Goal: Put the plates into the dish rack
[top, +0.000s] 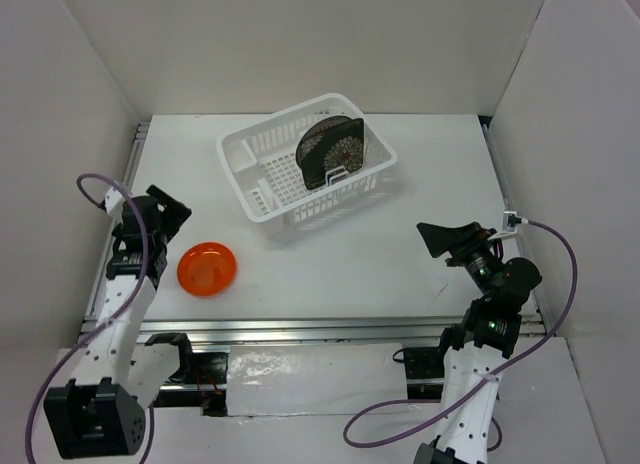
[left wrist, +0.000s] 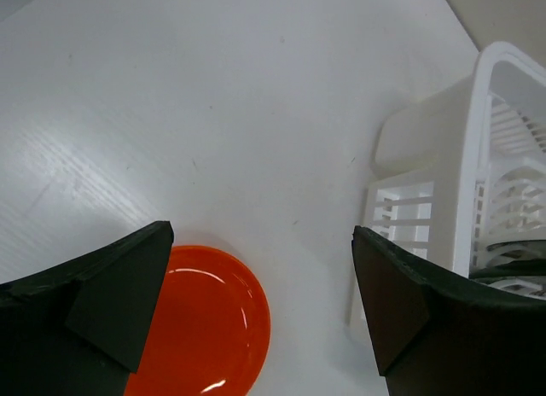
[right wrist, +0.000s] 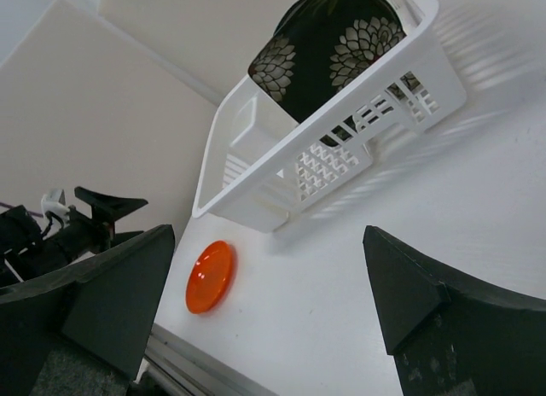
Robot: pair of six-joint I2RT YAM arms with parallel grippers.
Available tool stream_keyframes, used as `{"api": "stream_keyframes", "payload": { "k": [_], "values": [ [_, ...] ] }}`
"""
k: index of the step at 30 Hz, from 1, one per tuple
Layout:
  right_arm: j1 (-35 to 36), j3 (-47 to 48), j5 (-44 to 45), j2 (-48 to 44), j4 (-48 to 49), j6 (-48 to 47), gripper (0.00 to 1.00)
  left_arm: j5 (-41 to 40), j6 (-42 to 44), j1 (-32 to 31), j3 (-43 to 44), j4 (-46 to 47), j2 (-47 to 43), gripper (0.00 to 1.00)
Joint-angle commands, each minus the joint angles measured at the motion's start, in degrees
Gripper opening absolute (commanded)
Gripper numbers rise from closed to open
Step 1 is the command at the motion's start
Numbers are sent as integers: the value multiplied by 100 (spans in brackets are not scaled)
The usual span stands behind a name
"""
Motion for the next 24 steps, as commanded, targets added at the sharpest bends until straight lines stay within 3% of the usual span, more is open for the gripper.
{"api": "stream_keyframes", "payload": {
  "k": [1,5,11,21,24],
  "values": [
    [12,57,-307,45,268,113,99,-504,-743,10,-205,-231,-713,100],
    [12,66,-342,-26,268,140,99,-610,-972,28,-810,-340,-1329,99],
    [12,13,-395,-52,268,210,99,-390,-1508,133,-1304,-523,-1226,99],
    [3,-145,-422,27,636,333,99,-30,-1641,142,-1867,-840,-1883,95],
    [12,-197,-430,18,742,403,99,417,-1623,142,-2121,-779,-2173,93]
  ]
}}
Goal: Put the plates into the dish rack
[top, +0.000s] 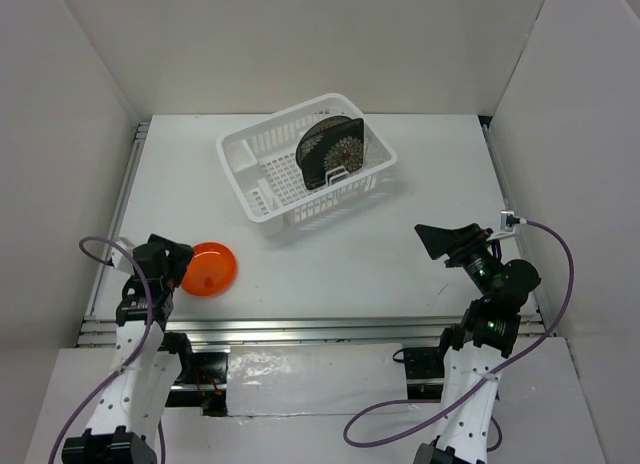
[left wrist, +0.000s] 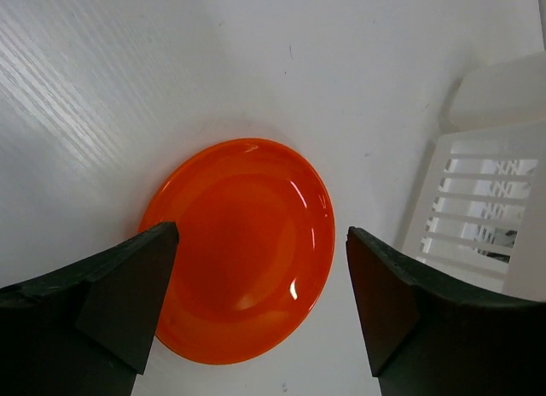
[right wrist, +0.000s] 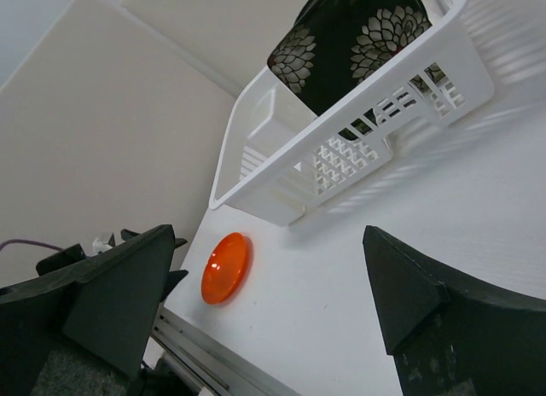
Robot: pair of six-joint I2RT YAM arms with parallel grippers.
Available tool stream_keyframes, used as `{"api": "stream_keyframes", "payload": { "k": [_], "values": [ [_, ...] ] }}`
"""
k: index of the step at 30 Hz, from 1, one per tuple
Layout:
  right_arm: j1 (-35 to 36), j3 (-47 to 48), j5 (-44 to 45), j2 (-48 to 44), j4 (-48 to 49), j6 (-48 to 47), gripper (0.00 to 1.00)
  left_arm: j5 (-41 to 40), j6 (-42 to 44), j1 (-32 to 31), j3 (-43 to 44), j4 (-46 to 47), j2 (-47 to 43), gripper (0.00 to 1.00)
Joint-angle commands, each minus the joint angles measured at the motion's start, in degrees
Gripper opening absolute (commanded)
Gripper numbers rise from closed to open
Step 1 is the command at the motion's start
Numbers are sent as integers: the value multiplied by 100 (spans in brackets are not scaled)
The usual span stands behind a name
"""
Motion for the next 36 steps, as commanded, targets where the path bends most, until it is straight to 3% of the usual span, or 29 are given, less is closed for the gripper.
{"api": "stream_keyframes", "payload": {
  "k": [1,13,18,27,36],
  "values": [
    [12,-75,-100,20,427,91,99,568,-69,26,-283,78,-303,93],
    [12,-110,-83,56,436,108,98,-317,-201,26,-355,-782,-1102,87],
    [12,-145,-136,135,577,179,98,-160,-306,17,-539,-748,-1192,86],
    [12,-163,-109,188,586,161,98,306,-570,17,-723,-467,-401,84],
    [12,-181,-65,205,586,153,98,350,-614,17,-1137,8,-435,79]
  ]
}}
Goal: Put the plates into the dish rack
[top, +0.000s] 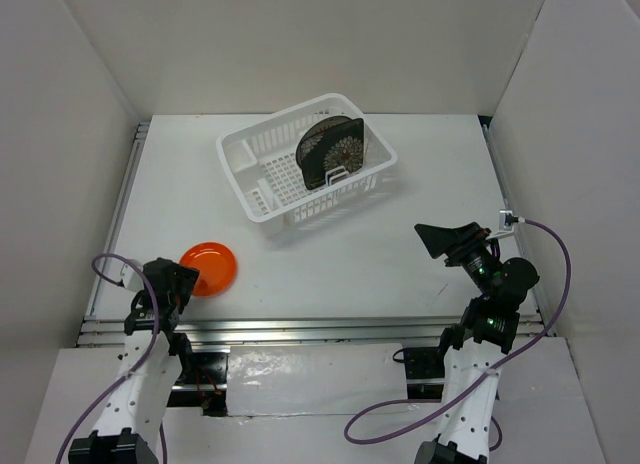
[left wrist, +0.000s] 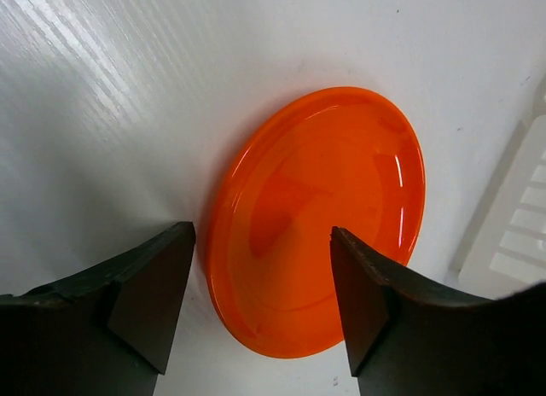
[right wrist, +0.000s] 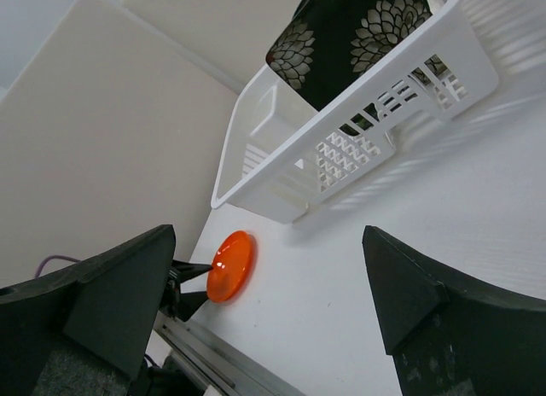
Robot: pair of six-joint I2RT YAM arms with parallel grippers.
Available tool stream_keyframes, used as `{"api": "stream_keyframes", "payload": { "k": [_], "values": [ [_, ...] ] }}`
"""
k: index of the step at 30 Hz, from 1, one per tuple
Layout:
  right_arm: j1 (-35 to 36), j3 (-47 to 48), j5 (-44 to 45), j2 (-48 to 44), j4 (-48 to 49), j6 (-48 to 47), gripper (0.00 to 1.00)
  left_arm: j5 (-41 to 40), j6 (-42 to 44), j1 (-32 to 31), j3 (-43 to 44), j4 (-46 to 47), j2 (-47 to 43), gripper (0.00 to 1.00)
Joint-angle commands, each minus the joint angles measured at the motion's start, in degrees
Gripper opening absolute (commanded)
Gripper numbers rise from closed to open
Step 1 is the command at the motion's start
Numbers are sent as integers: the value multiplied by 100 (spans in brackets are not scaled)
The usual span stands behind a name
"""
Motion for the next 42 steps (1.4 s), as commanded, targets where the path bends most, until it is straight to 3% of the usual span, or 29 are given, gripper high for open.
{"api": "stream_keyframes", "payload": {
  "k": [1,11,20,21,24,28,32,37,42],
  "values": [
    [3,-6,-4,30,295,-31,98,20,-102,17,-145,202,-3,76],
    [21,-6,22,30,269,-40,98,64,-76,18,-294,510,112,51],
    [12,12,5,48,269,-31,98,134,3,17,-312,625,94,20],
    [3,3,-4,48,260,-31,98,134,29,17,-303,625,85,11],
    [12,21,-4,22,242,-40,98,161,91,18,-294,616,-2,0],
    [12,3,14,21,242,-49,98,134,284,17,-23,335,-266,0],
    [12,-6,5,65,295,-13,98,274,1020,17,478,37,-863,0],
    [12,-32,40,92,365,4,98,266,1654,17,1585,-281,-1023,0],
    [12,3,-13,153,348,-13,98,1670,2401,17,2543,814,-610,0]
  ]
}}
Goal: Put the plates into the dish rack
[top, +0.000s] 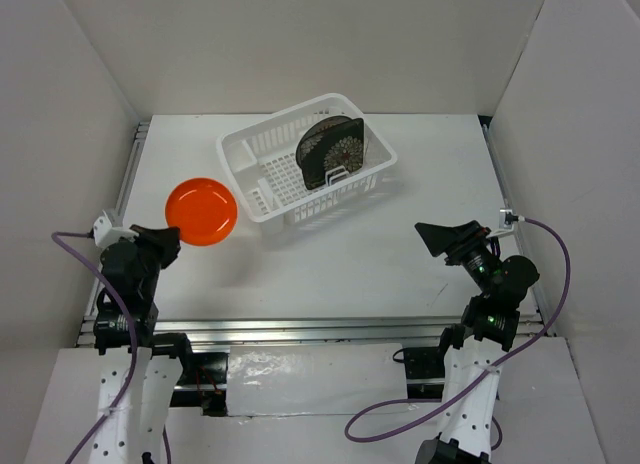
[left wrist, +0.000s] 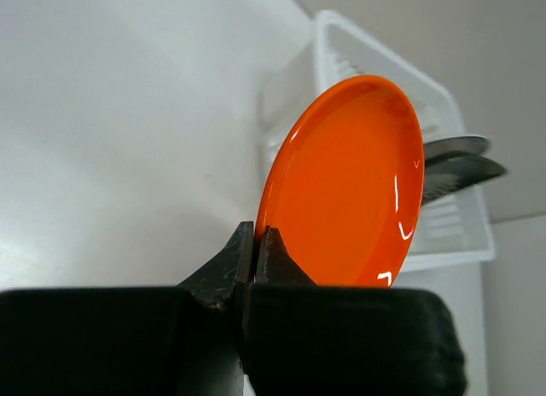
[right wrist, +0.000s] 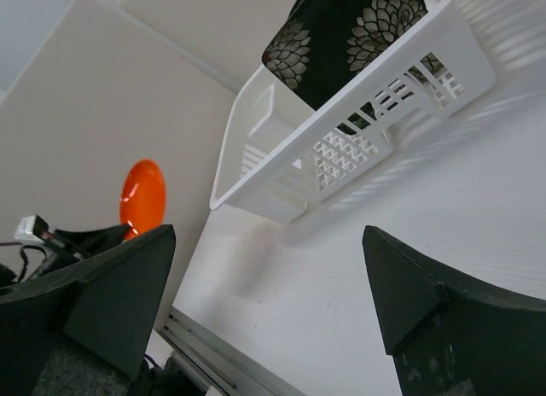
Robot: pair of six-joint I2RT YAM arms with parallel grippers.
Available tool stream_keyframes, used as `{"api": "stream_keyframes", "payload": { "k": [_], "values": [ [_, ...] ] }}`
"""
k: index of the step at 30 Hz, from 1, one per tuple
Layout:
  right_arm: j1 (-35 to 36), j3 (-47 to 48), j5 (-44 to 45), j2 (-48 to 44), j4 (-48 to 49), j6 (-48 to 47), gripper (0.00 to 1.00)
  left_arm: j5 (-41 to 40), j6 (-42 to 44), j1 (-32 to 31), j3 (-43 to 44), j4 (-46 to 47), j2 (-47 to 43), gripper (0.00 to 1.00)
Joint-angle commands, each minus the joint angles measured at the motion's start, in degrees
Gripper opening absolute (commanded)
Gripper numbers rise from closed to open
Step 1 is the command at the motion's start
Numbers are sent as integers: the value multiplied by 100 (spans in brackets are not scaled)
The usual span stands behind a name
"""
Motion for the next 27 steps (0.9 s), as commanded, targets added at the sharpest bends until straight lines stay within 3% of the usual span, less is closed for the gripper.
{"api": "stream_keyframes", "payload": {
  "k": [1,6,8,18,24,27],
  "values": [
    [12,14,-15,37,295,-16,98,1175,854,17,701,997,552,0],
    [12,40,143,-33,216,-103,98,2361,1619,-87,2485,1234,2299,0],
    [3,40,161,11,225,-121,98,2347,2041,-447,3203,1191,2733,0],
    [12,40,415,134,164,-270,98,1055,3360,-2608,5298,1613,4720,0],
    [12,163,916,-94,-258,-499,98,721,4212,-3347,5984,2095,5634,0],
    [3,163,1013,-191,-329,-517,98,89,4670,-3725,6379,2167,6117,0]
  ]
}}
